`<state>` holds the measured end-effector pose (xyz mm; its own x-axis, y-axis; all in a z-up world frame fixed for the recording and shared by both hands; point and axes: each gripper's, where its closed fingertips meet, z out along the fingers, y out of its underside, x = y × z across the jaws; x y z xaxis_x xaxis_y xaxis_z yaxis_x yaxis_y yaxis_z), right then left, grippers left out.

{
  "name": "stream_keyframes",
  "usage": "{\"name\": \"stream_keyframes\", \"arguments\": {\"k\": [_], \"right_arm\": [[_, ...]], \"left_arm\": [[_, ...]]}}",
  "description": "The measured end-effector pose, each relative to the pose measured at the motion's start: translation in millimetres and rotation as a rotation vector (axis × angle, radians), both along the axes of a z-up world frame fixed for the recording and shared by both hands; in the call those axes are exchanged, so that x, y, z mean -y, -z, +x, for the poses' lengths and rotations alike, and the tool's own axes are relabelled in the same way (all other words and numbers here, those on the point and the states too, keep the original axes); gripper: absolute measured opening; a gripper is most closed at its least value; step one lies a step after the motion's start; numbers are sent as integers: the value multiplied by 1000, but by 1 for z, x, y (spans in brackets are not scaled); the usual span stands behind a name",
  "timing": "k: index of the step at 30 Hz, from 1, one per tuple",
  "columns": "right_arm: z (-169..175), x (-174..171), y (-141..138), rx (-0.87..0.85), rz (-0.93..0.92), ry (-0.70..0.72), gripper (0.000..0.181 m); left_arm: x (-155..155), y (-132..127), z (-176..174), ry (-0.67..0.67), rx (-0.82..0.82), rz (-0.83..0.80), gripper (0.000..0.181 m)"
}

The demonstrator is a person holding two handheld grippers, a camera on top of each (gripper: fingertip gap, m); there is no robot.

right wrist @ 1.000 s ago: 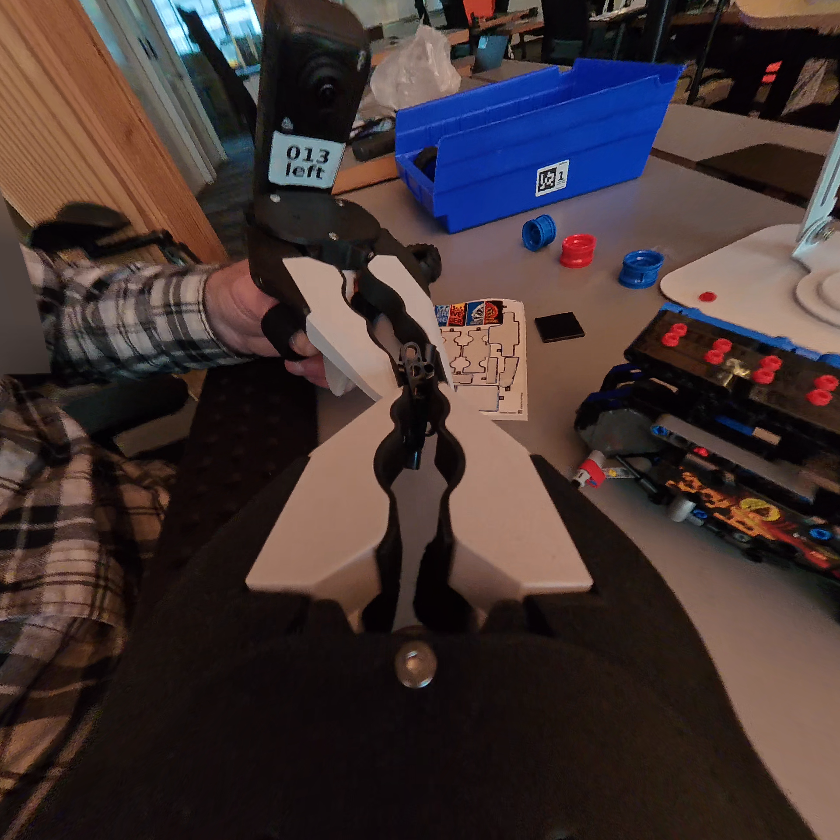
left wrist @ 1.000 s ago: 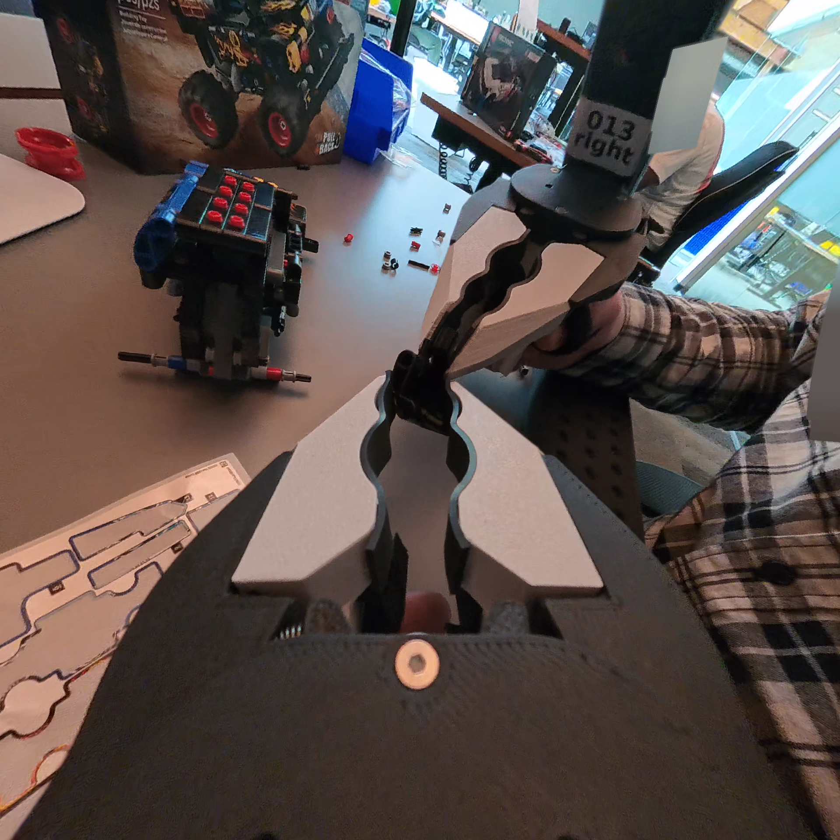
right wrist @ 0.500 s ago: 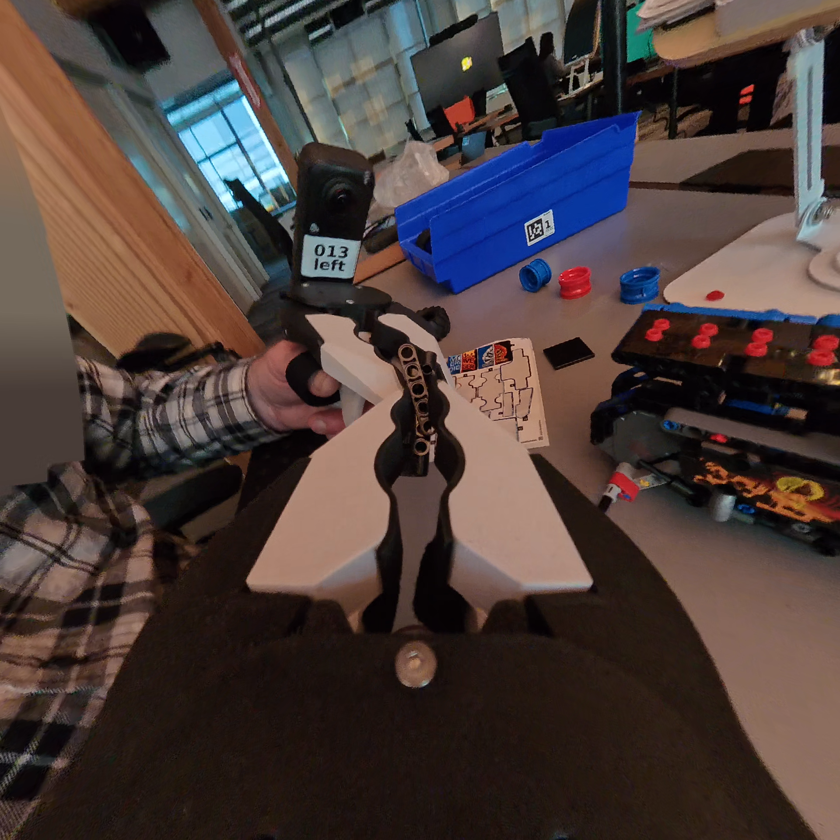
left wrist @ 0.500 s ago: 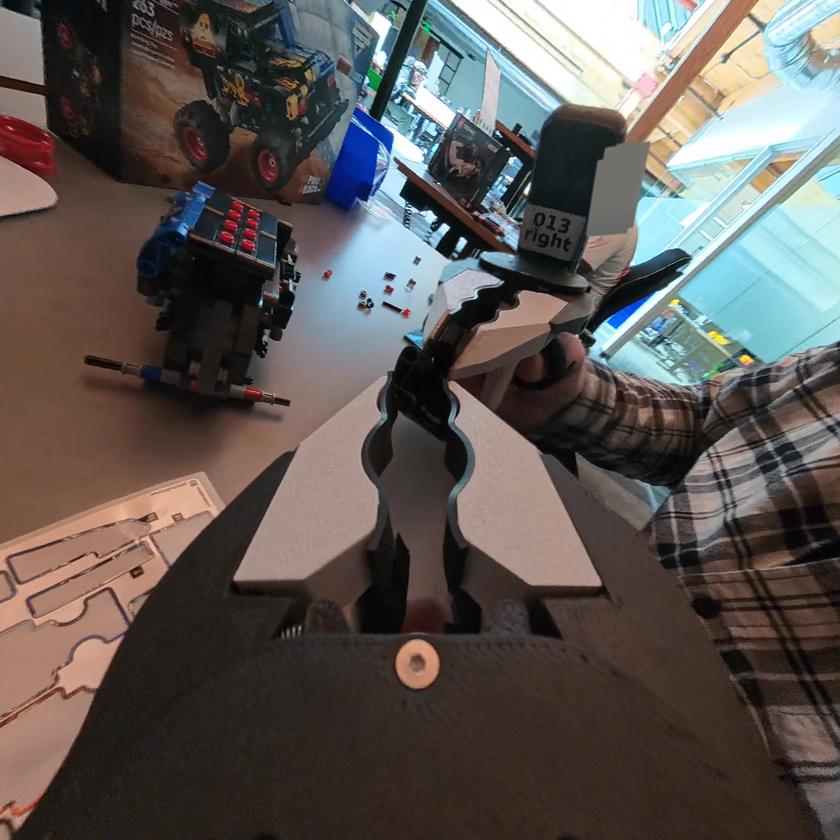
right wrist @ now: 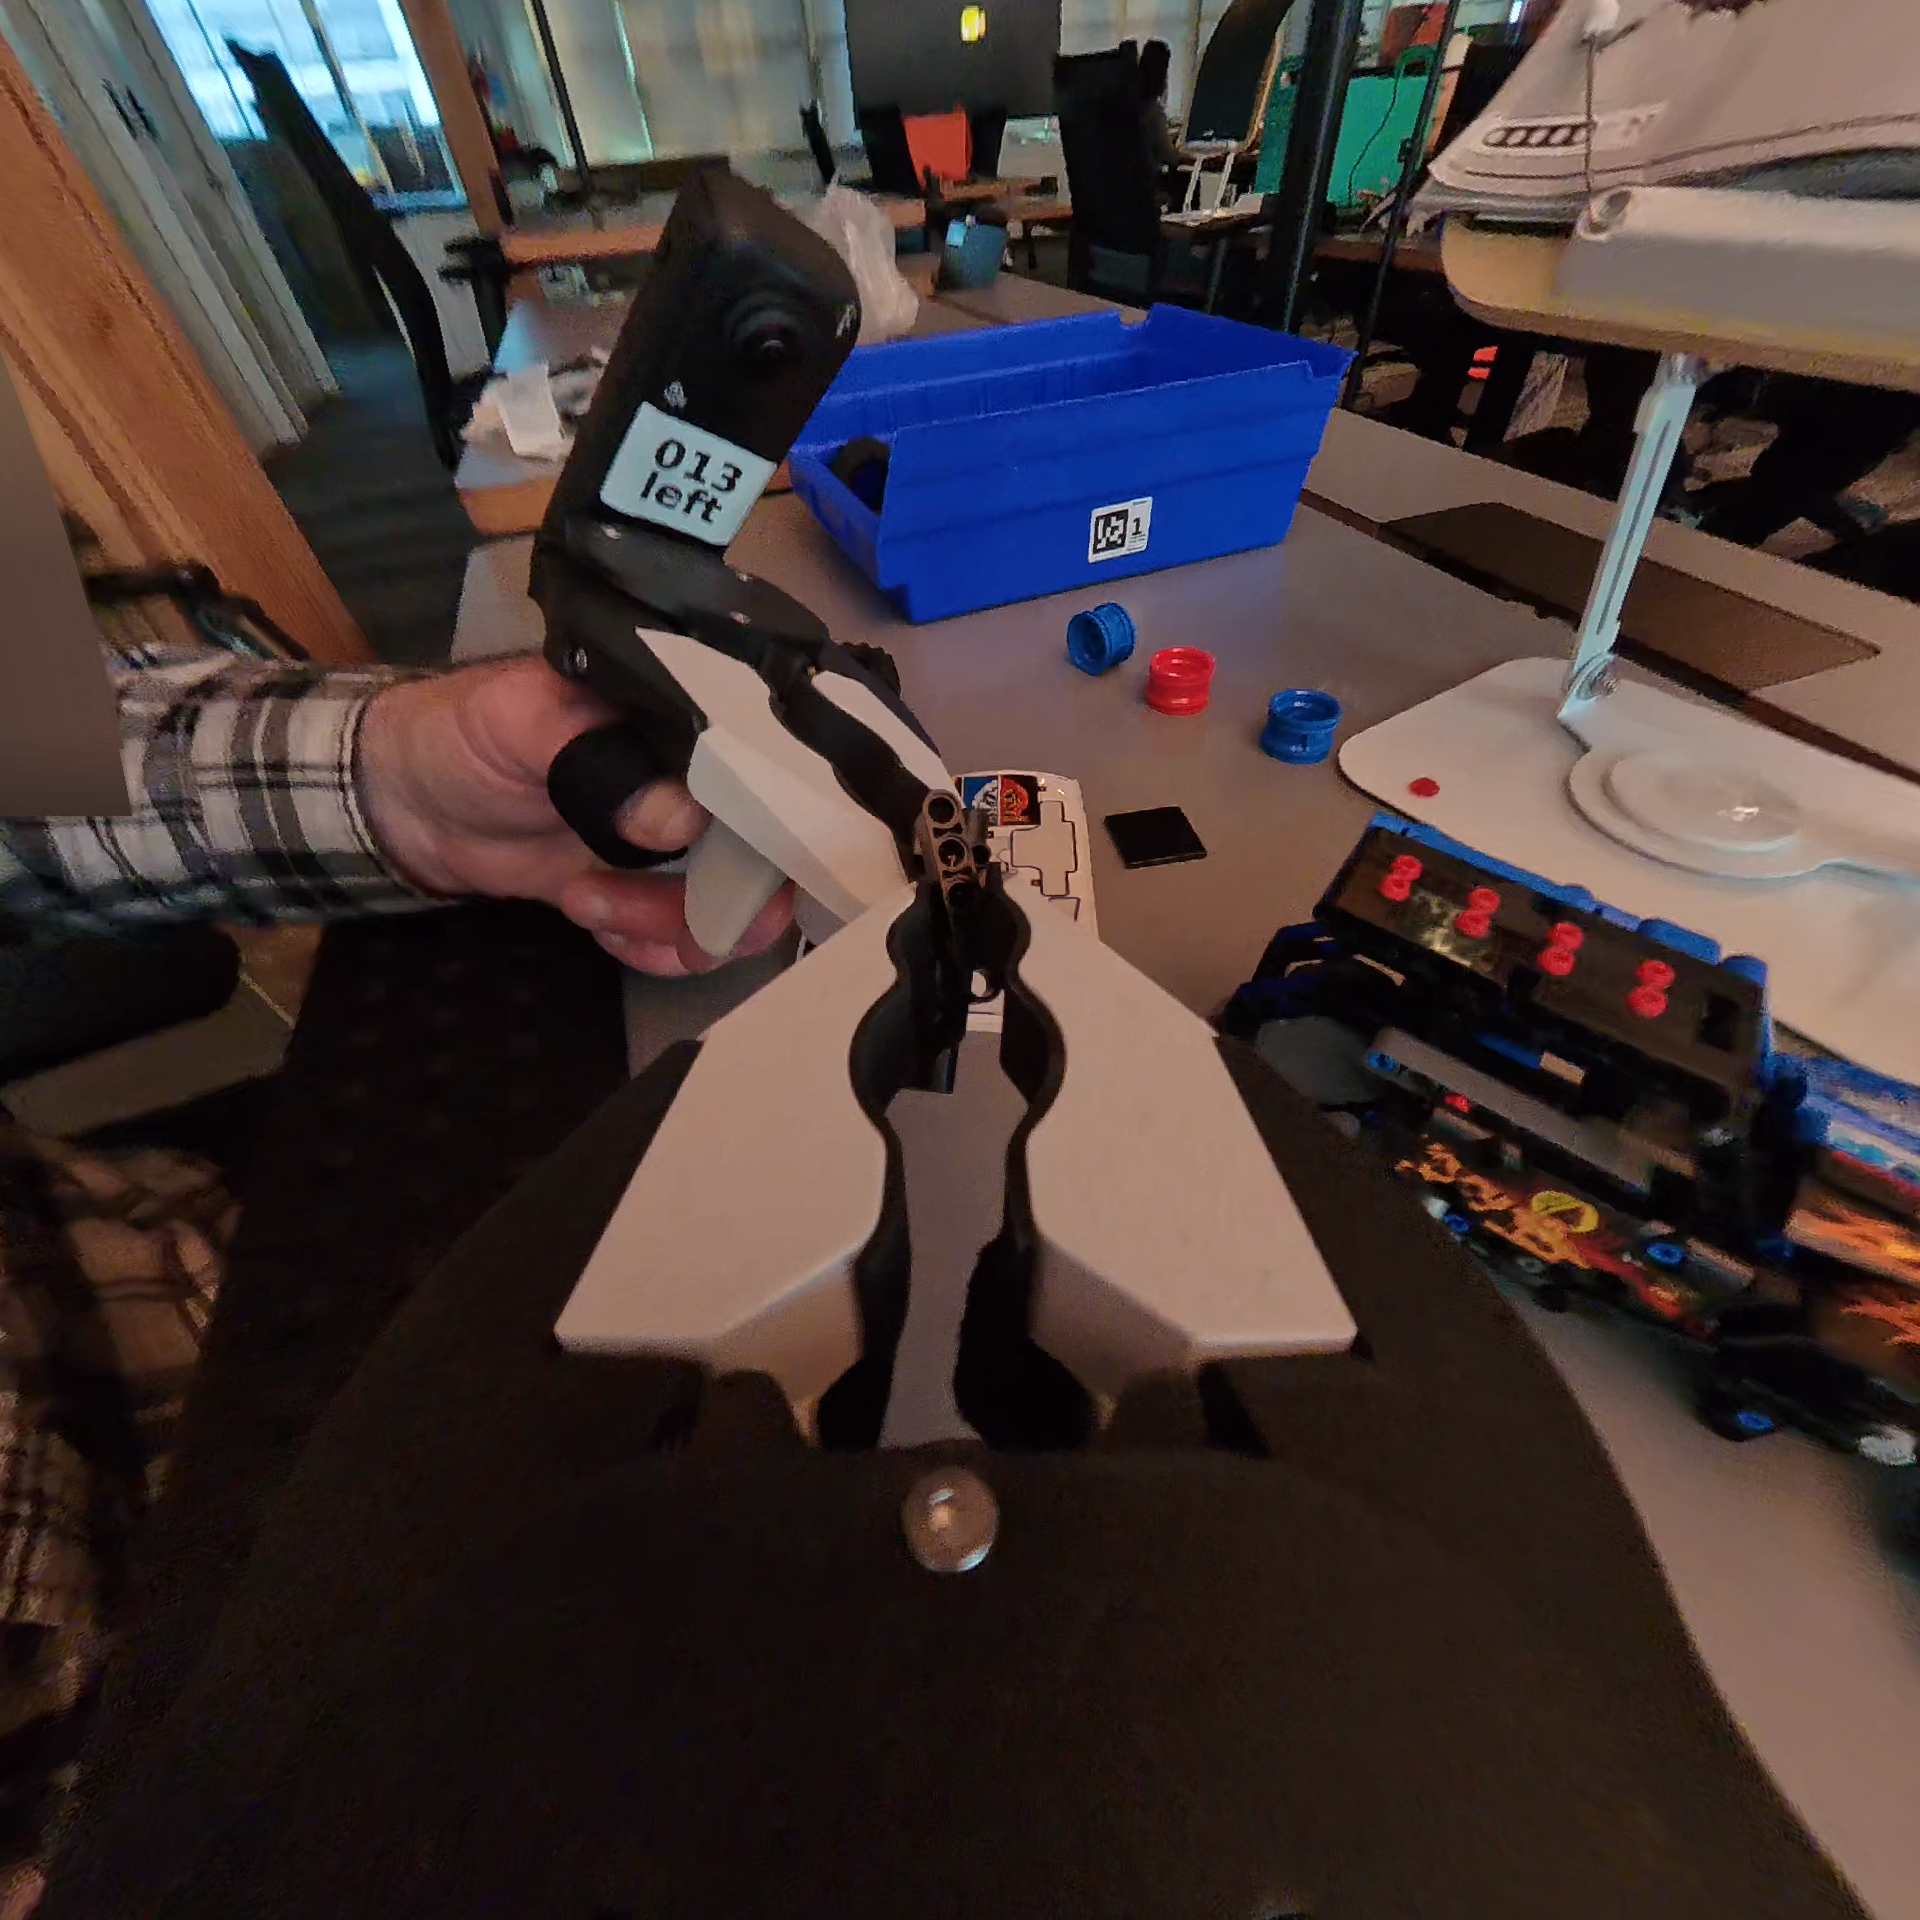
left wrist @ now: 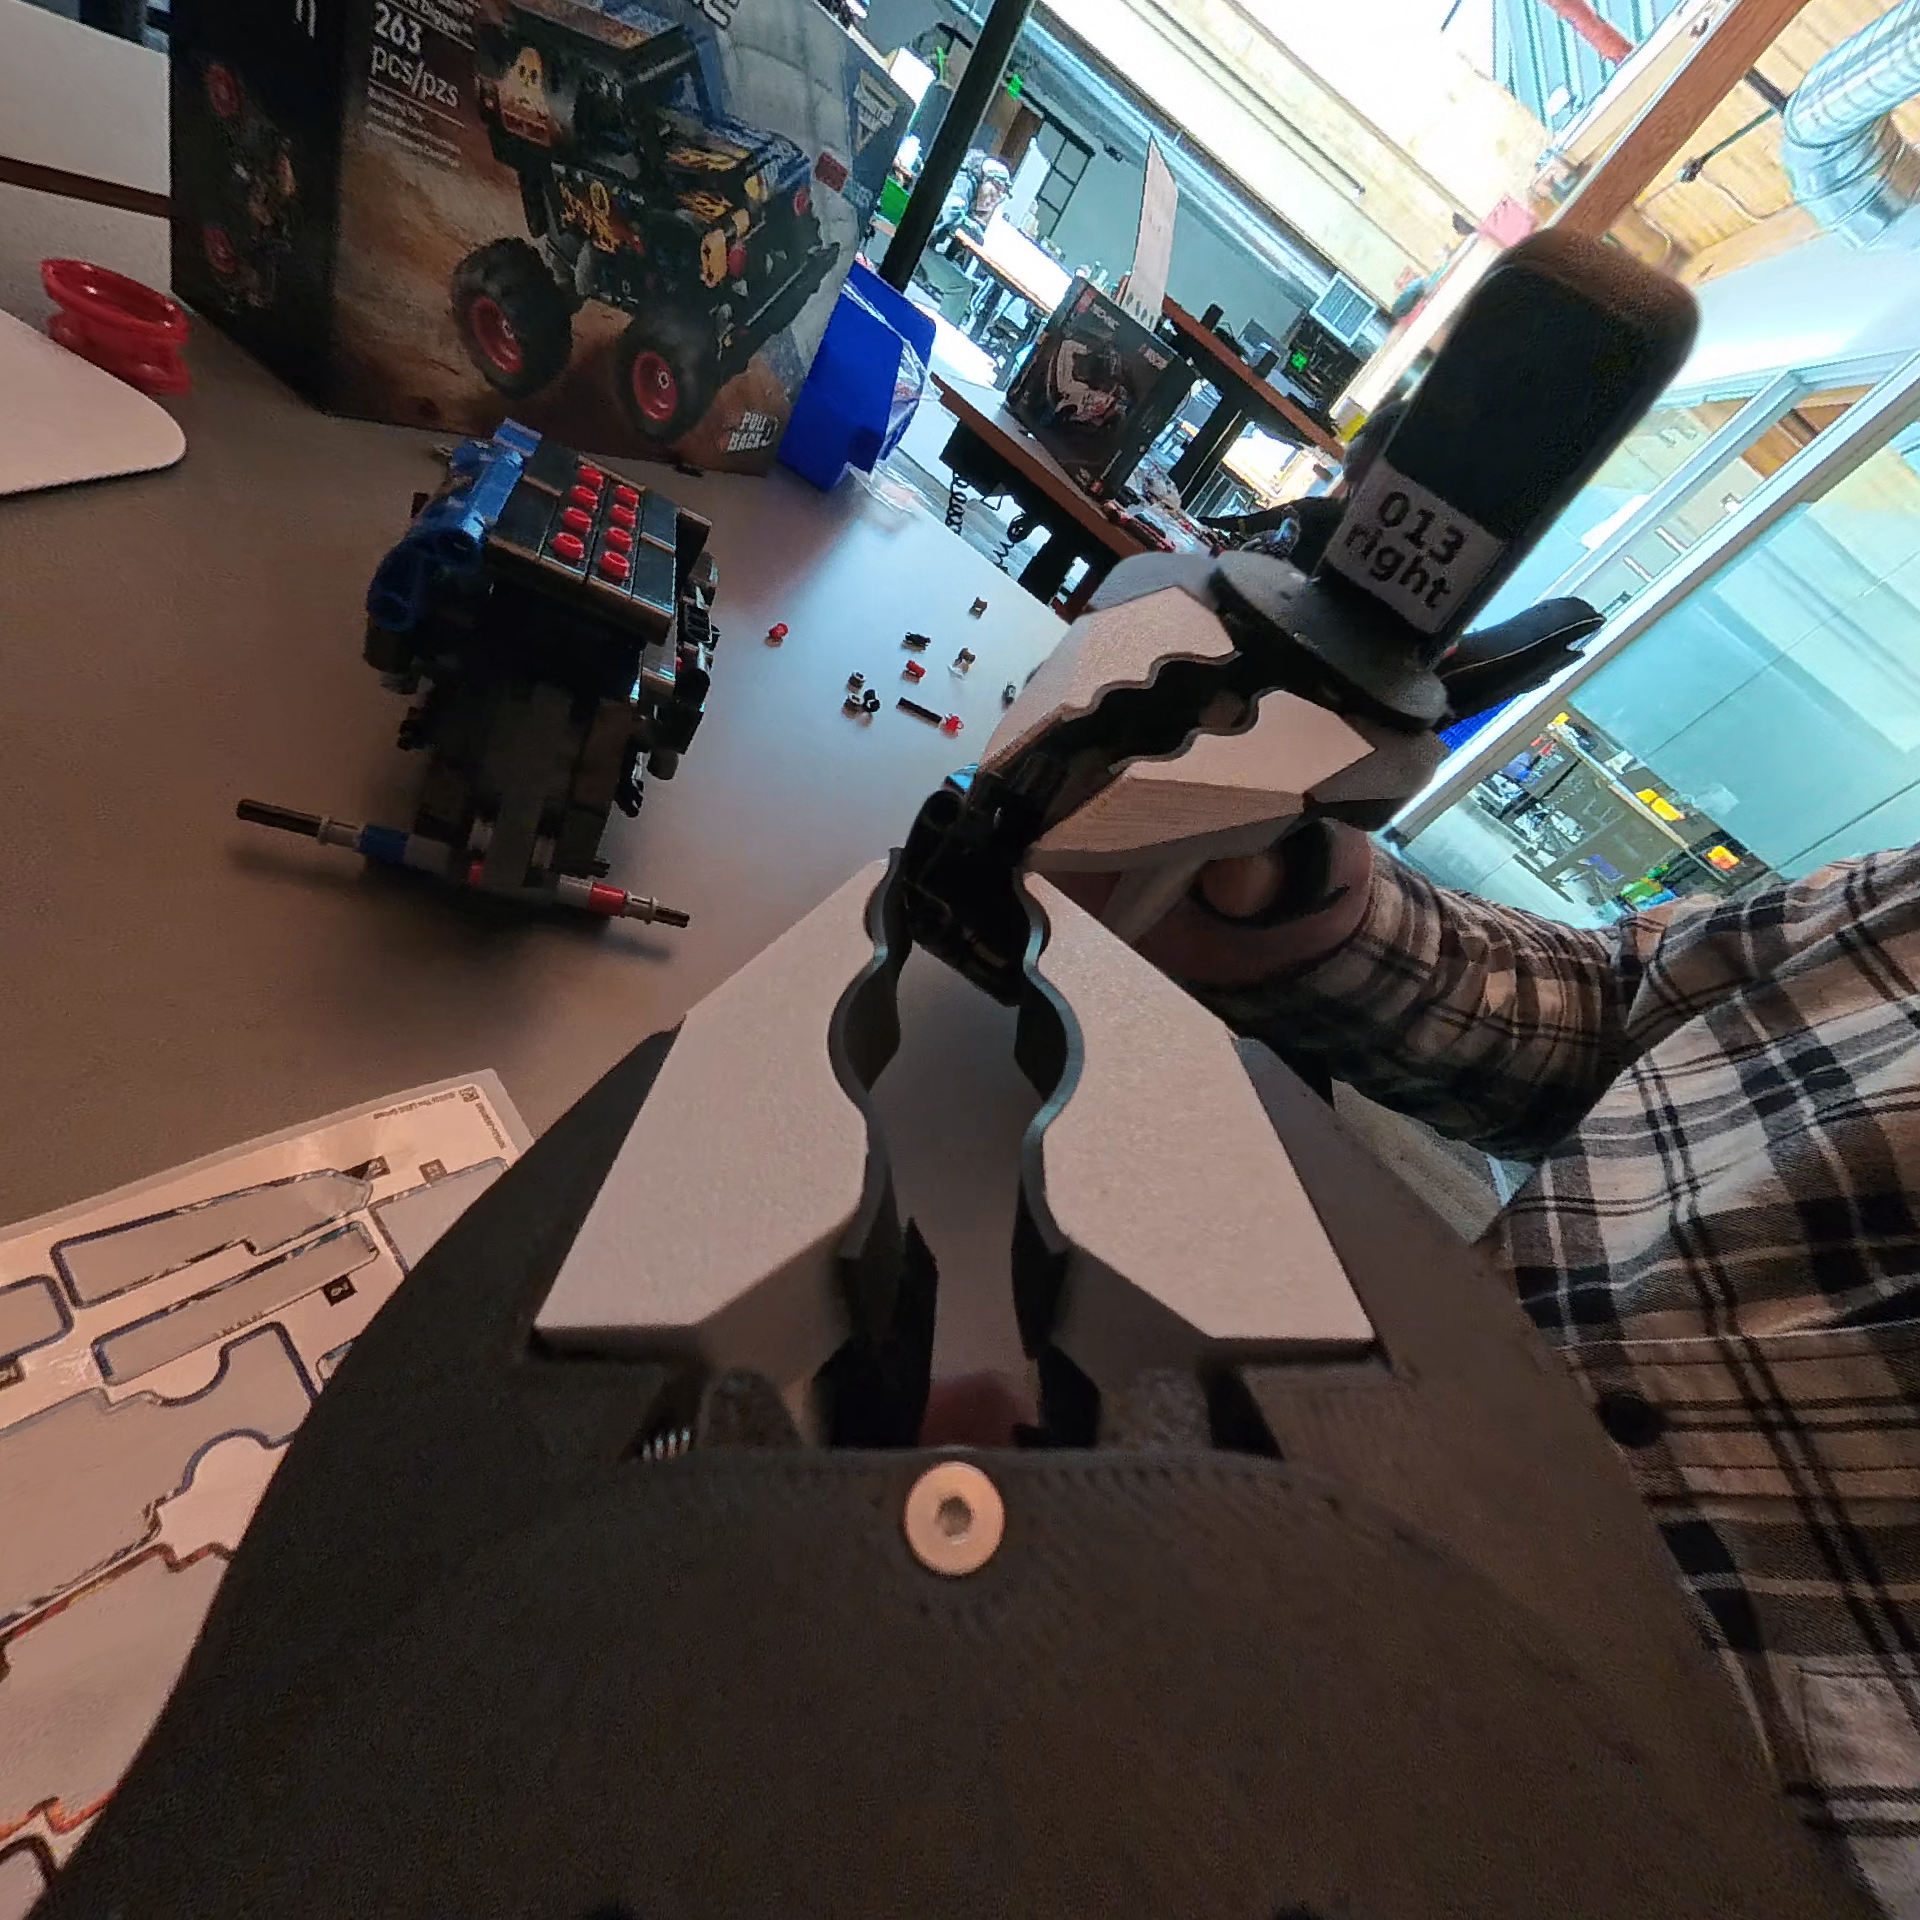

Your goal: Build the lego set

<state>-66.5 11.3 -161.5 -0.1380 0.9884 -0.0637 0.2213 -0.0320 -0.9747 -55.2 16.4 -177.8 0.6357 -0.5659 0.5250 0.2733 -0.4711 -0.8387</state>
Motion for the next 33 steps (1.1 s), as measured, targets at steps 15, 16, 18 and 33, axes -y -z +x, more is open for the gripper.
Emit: {"name": "stream_keyframes", "arguments": {"k": [15, 16, 18, 33], "right_arm": [[3, 0, -26, -158, -242, -31, 5], [3, 0, -26, -170, -276, -32, 4], [2, -2, -28, -194, -337, -23, 5], [4, -18, -36, -248, -446, 0, 4]], "left_arm": [[-2, -21, 5, -26, 48, 100, 14], [-2, -22, 4, -29, 60, 100, 14], [-3, -24, 3, -40, 78, 104, 15], [-14, -26, -3, -111, 39, 129, 13]]}}
